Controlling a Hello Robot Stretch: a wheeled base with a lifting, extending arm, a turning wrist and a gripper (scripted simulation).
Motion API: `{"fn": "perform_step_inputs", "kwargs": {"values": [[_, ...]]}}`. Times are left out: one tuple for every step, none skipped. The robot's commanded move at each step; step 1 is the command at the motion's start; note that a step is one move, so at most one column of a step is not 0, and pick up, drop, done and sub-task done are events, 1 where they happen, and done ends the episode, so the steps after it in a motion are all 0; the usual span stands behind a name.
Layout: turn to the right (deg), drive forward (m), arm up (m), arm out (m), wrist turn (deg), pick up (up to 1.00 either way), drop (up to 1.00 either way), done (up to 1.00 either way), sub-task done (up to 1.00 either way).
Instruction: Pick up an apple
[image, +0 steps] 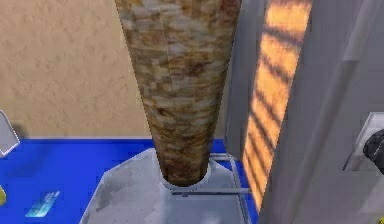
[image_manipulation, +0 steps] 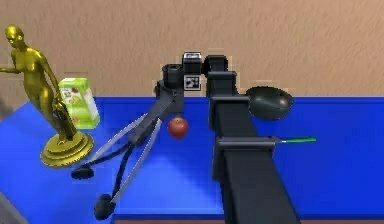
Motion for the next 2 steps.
{"fn": "perform_step_inputs", "kwargs": {"values": [[0.0, 0.0, 0.0, 0.0, 45.0, 0.0, 0.0, 0.0, 0.0], [0.0, 0.0, 0.0, 0.0, 45.0, 0.0, 0.0, 0.0, 0.0]]}}
